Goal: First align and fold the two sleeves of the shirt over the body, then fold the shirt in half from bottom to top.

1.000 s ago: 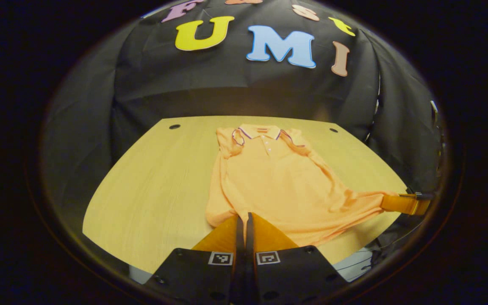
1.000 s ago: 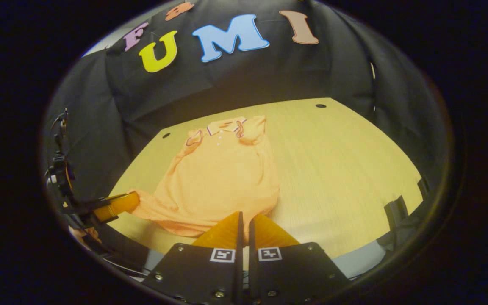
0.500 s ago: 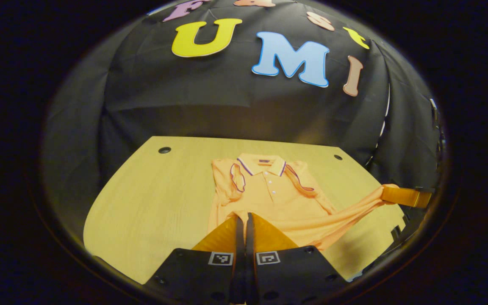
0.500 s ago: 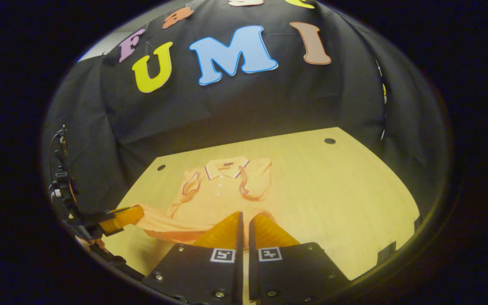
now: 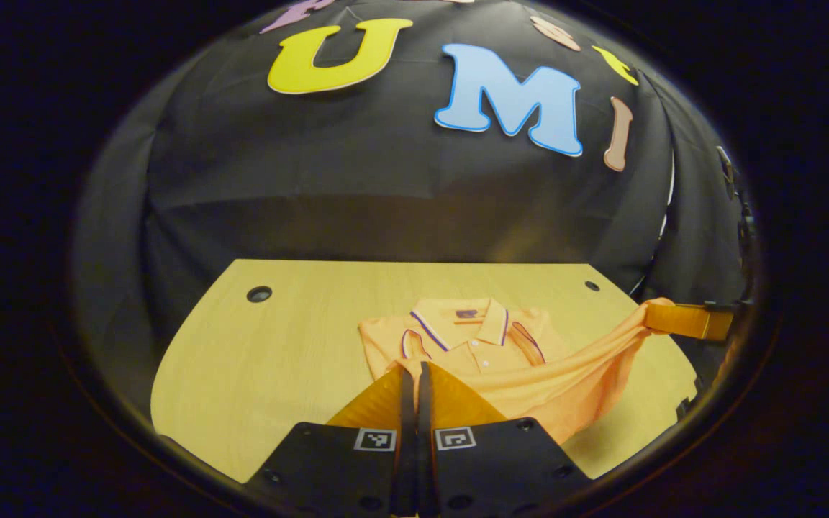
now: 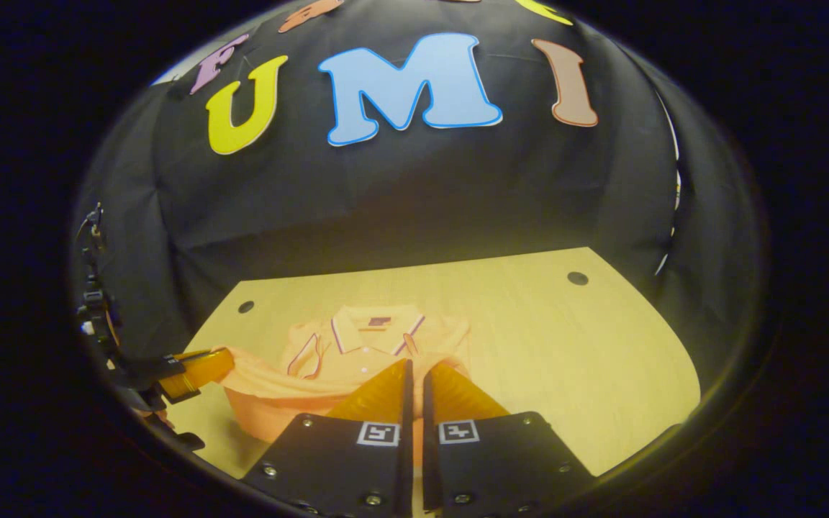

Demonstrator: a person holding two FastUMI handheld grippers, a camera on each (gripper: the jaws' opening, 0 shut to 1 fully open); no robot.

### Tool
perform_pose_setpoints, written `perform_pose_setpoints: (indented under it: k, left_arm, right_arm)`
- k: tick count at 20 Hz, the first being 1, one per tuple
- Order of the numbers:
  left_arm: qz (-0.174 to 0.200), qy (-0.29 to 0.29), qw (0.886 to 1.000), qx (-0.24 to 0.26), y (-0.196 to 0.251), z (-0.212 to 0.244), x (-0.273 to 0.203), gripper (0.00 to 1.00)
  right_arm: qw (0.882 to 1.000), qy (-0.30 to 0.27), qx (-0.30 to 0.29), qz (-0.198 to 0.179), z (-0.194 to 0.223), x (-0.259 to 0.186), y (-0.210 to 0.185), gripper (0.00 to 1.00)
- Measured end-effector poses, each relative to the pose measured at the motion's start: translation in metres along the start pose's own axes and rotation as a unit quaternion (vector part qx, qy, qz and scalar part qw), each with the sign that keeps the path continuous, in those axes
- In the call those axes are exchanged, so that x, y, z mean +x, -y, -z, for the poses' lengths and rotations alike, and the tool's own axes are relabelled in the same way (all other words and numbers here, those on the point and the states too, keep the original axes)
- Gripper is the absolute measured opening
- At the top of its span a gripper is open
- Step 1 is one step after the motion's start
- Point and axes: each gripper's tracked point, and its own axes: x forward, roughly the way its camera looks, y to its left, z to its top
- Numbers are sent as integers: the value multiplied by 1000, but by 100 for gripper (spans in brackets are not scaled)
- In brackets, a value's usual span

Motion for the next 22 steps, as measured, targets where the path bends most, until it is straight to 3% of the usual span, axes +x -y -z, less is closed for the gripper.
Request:
perform_pose_setpoints:
  k: [3, 4, 10, 18, 19, 22]
  left_arm:
    - [3, 11, 1000, 7, -9, -19, 35, 6]
    - [4, 16, 1000, 13, -11, -27, 46, 7]
    - [2, 43, 998, 49, -20, -47, 106, 5]
    - [-29, 61, 997, 41, -41, -34, 148, 6]
    - [-33, 58, 997, 41, -45, -31, 152, 6]
    - [-43, 44, 997, 42, -51, -17, 164, 6]
  right_arm:
    - [1000, -2, 10, 10, -15, 32, 1, 10]
    - [1000, -2, 13, 13, -21, 42, 2, 6]
    - [1000, -6, 6, 29, -38, 102, 5, 6]
    - [999, -25, -16, 40, -20, 157, 5, 6]
    - [998, -30, -17, 42, -14, 162, 3, 10]
    - [998, -43, -21, 47, -4, 174, 2, 6]
